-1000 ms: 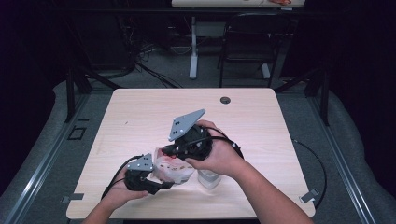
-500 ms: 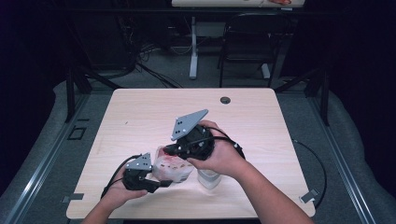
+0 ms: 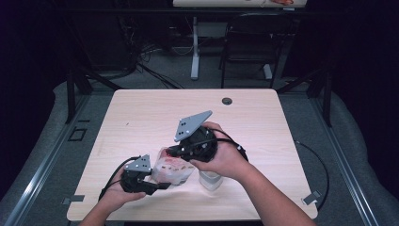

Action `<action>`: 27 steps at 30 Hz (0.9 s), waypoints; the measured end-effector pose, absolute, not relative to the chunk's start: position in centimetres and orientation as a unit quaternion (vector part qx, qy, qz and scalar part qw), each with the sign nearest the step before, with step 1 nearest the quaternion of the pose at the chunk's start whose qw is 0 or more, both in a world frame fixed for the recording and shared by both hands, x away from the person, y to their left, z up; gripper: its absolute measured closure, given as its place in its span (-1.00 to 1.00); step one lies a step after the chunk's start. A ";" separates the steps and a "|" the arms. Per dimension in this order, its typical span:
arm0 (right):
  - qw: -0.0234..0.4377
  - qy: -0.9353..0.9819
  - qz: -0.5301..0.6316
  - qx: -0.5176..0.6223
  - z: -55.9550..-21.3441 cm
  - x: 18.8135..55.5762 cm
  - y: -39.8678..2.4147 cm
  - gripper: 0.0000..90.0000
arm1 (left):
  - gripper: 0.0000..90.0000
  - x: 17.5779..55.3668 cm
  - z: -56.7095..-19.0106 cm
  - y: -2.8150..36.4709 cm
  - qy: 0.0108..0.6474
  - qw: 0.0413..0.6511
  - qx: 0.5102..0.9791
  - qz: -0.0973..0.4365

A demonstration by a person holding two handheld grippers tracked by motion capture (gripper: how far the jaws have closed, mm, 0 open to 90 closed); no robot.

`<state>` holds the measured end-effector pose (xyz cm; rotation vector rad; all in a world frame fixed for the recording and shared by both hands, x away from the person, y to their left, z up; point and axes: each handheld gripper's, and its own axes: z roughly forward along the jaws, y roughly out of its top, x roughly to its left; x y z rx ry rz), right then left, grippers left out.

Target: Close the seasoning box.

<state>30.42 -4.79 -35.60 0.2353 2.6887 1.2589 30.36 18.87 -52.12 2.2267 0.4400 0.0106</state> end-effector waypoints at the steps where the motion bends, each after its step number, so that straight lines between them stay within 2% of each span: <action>1: 0.082 0.900 0.421 0.079 -35.6 30.4 -4.9 1.00 | 0.23 30.4 -52.1 18.8 0.177 0.421 0.890 0.005; 27: 0.085 0.890 0.437 0.101 -36.3 30.6 -7.1 0.99 | 0.25 31.2 -49.8 18.4 0.164 0.346 0.924 -0.005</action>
